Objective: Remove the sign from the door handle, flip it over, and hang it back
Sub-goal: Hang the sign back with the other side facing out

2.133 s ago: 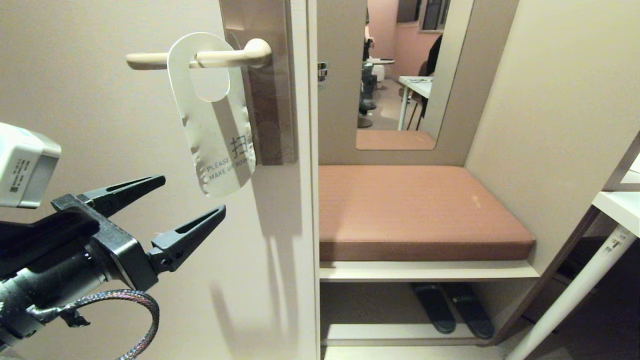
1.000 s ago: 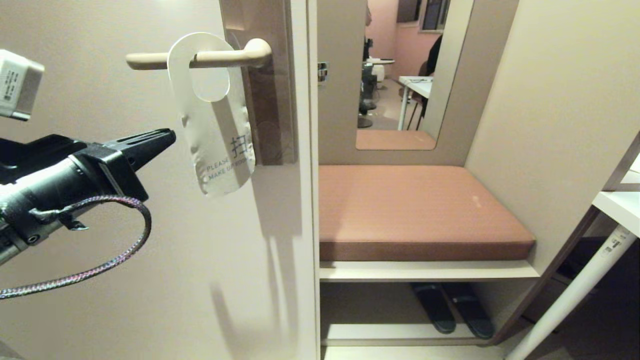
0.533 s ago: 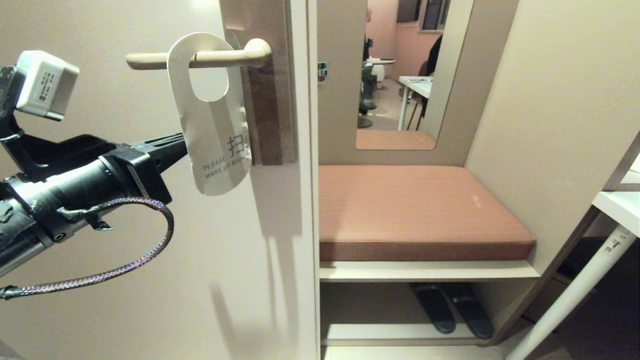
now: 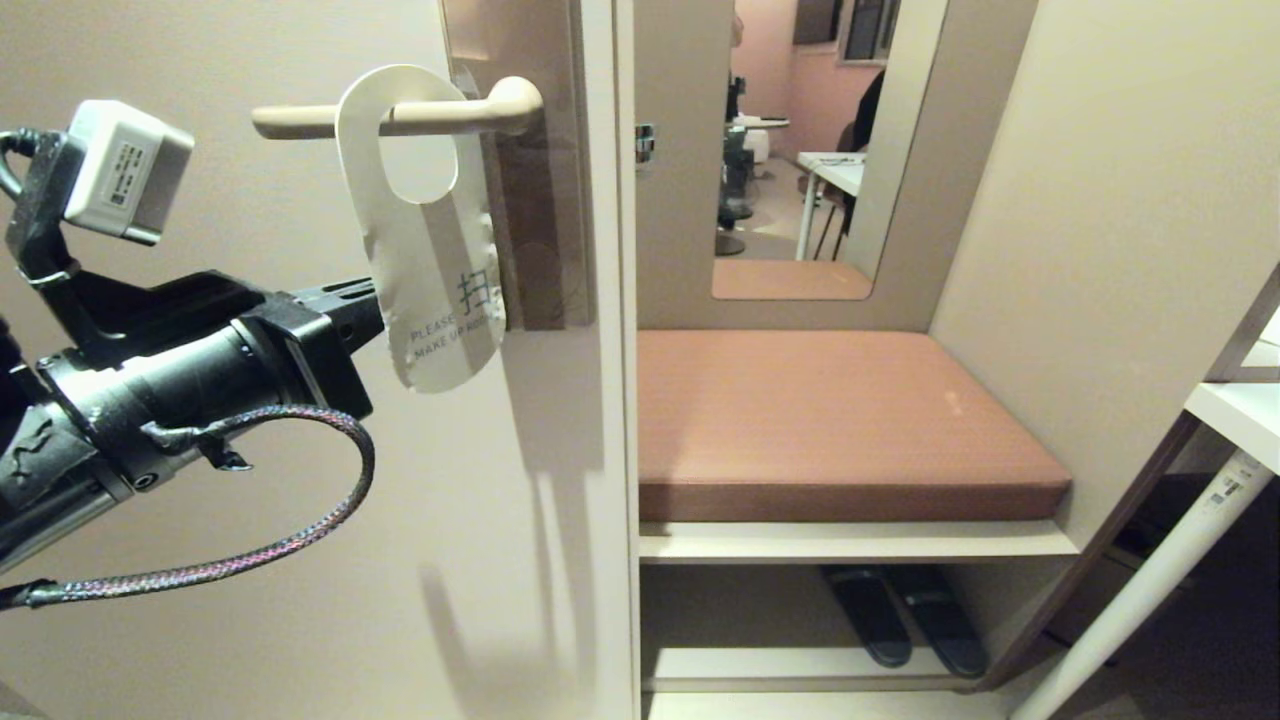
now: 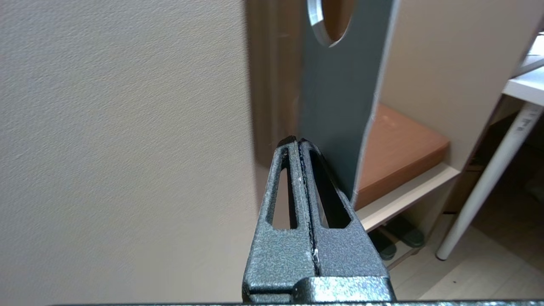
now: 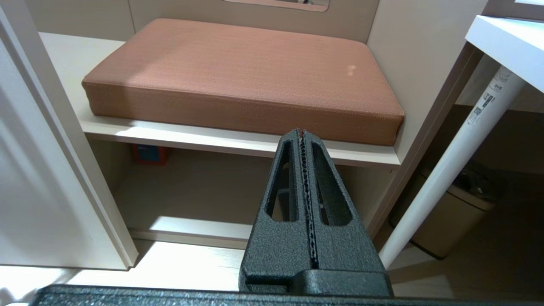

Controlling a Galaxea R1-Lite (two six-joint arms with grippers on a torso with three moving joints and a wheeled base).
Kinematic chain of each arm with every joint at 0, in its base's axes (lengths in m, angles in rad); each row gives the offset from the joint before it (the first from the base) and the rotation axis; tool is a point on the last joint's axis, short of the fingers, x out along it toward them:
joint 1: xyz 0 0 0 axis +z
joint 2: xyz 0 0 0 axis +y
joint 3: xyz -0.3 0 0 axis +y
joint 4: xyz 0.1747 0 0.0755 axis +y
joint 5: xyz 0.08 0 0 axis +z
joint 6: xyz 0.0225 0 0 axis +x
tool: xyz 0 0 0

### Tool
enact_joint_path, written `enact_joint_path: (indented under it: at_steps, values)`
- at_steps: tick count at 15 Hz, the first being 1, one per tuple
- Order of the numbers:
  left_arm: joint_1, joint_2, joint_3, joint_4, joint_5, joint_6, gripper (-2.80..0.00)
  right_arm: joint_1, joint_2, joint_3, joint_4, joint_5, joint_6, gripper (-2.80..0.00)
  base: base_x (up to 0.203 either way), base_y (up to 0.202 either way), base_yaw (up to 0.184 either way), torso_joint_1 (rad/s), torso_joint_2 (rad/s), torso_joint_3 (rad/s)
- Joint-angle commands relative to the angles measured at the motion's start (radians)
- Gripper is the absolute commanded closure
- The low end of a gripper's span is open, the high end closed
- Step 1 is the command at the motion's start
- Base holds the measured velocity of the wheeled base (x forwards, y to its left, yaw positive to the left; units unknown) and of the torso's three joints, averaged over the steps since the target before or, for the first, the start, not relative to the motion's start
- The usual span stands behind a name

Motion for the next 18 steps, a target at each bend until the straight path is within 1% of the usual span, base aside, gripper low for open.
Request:
enact_joint_path:
  at_steps: [1,9,13,15,18]
  values:
    - [-0.020,0.014,-0.016,-0.004,-0.001,0.001,0.00,0.000,0.000,0.000,0.000,0.000,-0.001,0.00,0.000,0.000,0.000,0.000,0.00,0.000]
    - [-0.108,0.039,-0.036,-0.005,0.006,0.003,0.00,0.000,0.000,0.000,0.000,0.000,-0.001,0.00,0.000,0.000,0.000,0.000,0.00,0.000]
    - [-0.101,0.055,-0.034,-0.010,0.008,0.003,0.00,0.000,-0.001,0.000,0.000,0.000,-0.001,0.00,0.000,0.000,0.000,0.000,0.00,0.000]
    - [-0.097,0.057,-0.030,-0.009,0.025,0.001,0.00,0.000,0.000,0.000,0.000,0.000,-0.001,0.00,0.000,0.000,0.000,0.000,0.00,0.000]
    - [-0.065,0.060,-0.030,-0.010,0.034,-0.002,0.00,0.000,0.000,0.000,0.000,0.000,-0.001,0.00,0.000,0.000,0.000,0.000,0.00,0.000]
